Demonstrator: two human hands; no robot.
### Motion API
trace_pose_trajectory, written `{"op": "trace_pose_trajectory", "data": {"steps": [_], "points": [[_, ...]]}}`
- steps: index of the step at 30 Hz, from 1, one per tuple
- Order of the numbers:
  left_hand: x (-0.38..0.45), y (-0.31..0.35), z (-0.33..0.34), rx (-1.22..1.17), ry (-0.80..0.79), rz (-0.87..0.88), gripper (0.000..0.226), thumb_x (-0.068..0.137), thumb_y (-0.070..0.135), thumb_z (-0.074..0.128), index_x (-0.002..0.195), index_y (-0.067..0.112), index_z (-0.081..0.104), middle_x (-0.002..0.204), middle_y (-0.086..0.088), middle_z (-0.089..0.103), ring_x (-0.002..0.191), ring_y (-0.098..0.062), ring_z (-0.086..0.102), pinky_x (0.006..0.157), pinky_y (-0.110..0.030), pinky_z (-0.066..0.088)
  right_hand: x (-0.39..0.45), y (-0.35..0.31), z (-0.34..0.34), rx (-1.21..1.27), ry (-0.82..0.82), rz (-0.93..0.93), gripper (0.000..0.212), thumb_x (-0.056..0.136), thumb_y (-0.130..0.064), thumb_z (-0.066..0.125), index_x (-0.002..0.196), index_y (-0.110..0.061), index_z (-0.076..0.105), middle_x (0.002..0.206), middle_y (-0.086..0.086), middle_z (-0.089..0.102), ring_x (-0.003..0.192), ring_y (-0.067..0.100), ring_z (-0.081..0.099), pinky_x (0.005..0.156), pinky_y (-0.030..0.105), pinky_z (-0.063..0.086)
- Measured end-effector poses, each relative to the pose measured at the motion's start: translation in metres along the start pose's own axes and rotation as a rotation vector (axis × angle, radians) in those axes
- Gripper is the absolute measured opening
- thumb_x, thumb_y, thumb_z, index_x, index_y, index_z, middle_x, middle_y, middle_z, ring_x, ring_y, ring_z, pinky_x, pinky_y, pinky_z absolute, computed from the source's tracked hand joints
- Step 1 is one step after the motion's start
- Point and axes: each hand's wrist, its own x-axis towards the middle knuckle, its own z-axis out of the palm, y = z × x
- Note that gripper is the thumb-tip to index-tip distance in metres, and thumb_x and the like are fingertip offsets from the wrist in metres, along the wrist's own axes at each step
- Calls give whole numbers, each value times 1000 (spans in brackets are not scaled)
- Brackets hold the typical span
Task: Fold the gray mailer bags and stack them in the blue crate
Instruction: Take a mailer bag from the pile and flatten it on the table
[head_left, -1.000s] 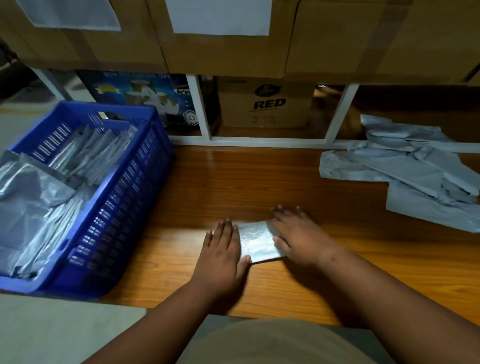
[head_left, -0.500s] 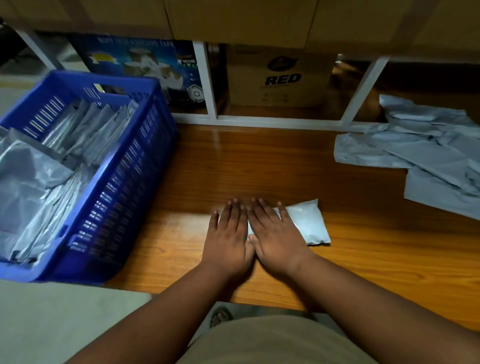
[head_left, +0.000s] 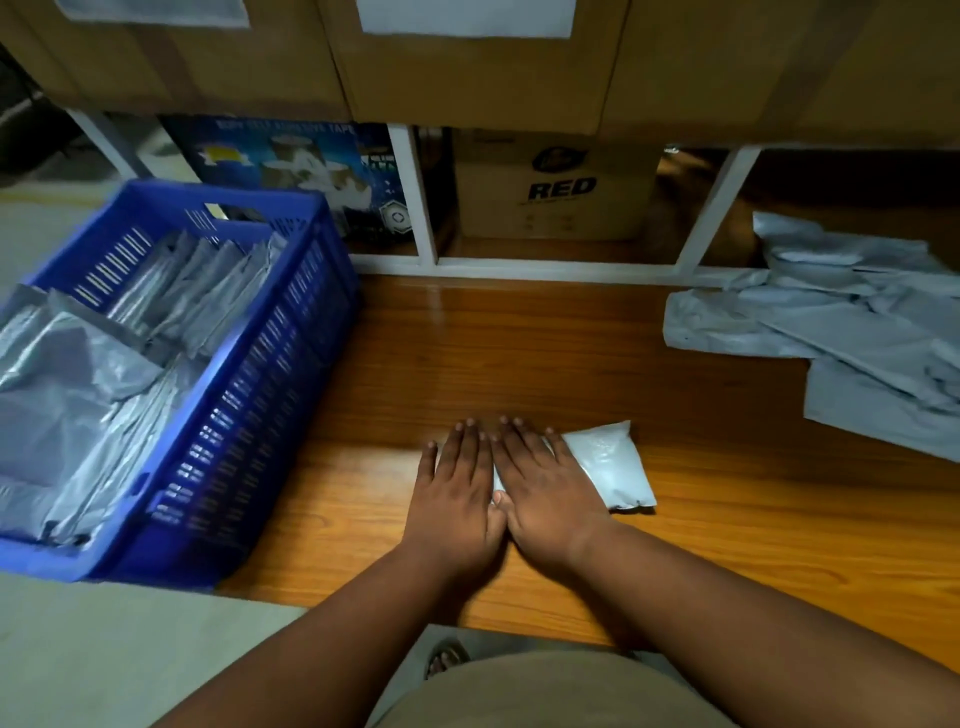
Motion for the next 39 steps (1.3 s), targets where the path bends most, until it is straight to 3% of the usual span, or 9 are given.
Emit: {"op": "trace_pose_trajectory", "data": {"steps": [4, 7, 13, 20, 28, 35, 39], "points": [[2, 2, -5, -23, 11, -29, 85, 99, 55, 20, 170, 10, 7, 177, -14, -3, 164, -29, -7, 130, -56, -6, -2, 6, -9, 6, 22, -20, 73, 108, -50, 29, 171, -16, 16, 179, 9, 11, 165, 26, 4, 132, 56, 2], [7, 15, -14, -46, 43, -5, 82, 100, 53, 17, 170, 14, -1, 176, -10, -12, 164, -28, -11, 131, -52, -7, -8, 18, -19, -7, 78, 11, 72, 105, -48, 29, 169, -16, 25, 177, 10, 17, 165, 27, 9, 131, 58, 7], [24, 43, -18, -103, 59, 59, 79, 101, 50, 13, 170, 15, -3, 177, -10, -10, 164, -25, -14, 133, -46, -2, -19, 44, -20, -4, 73, 54, 74, 105, -48, 18, 171, -16, 11, 179, 8, 3, 165, 25, -3, 133, 54, 0], [24, 49, 9, -59, 75, 65, 78, 104, 45, 27, 170, 8, 8, 177, -15, 3, 165, -28, -4, 133, -48, 3, -24, 53, 2, 15, 79, 5, 72, 109, -48, 28, 170, -12, 18, 178, 10, 13, 165, 25, 4, 132, 46, -6], [27, 49, 11, -44, 63, 65, 78, 105, 46, 23, 169, 9, -2, 177, -16, -4, 164, -28, -10, 132, -51, 5, -20, 57, 7, 36, 93, 10, 74, 108, -48, 31, 170, -10, 19, 178, 12, 14, 165, 27, 6, 131, 46, -1], [28, 49, 12, -39, 78, 75, 80, 105, 45, 29, 169, 7, 2, 177, -17, 0, 164, -30, -7, 131, -53, 8, -19, 59, 8, 81, 79, 15, 76, 108, -51, 27, 171, -13, 11, 179, 9, 4, 165, 25, -1, 133, 49, 5], [28, 49, 9, -25, 57, 68, 80, 106, 47, 26, 169, 9, -6, 177, -14, -9, 163, -27, -15, 132, -51, 4, -19, 58, 5, 73, 55, 12, 76, 108, -52, 25, 171, -13, 6, 179, 9, 0, 165, 25, -6, 132, 47, -5]]}}
